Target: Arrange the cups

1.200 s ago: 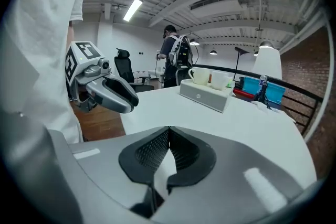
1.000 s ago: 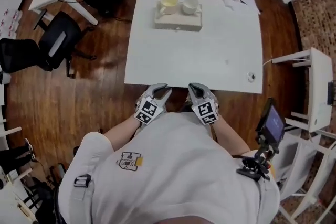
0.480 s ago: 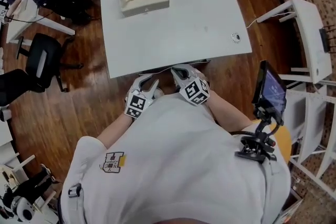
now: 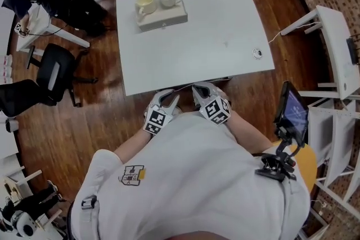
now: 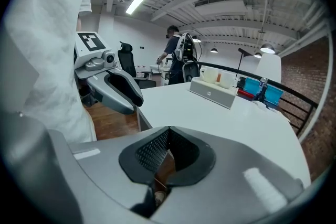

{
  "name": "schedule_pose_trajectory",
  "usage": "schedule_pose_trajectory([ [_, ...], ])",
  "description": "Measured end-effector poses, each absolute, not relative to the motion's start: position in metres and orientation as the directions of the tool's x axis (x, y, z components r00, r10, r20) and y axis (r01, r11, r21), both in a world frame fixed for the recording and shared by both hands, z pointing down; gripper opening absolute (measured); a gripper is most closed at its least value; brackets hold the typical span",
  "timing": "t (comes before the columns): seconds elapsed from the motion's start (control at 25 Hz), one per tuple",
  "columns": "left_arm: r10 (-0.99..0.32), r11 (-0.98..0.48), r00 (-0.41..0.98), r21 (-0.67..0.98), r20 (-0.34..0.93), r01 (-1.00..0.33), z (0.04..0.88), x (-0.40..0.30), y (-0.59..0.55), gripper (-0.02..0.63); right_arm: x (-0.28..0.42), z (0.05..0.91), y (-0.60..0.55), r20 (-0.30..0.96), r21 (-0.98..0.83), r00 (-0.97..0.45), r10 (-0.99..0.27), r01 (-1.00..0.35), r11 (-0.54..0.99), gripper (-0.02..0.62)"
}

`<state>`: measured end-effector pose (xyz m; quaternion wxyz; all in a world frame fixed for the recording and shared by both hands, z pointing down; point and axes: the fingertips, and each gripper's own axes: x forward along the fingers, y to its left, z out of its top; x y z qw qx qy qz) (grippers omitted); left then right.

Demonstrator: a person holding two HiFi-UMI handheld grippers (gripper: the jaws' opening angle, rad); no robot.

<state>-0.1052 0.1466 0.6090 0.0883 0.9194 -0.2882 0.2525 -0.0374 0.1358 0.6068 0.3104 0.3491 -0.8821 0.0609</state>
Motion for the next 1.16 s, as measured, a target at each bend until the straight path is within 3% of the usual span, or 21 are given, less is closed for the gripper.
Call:
schedule_pose_trajectory([
  [1.16,-0.506,-0.819,0.699,-0.027,0.506,-0.573,0.607,-0.109,0.119,0.091,-0.037,0.597,0.103,0.569,0.154,-0.56,-0.602,-0.647,0.747,0.0],
])
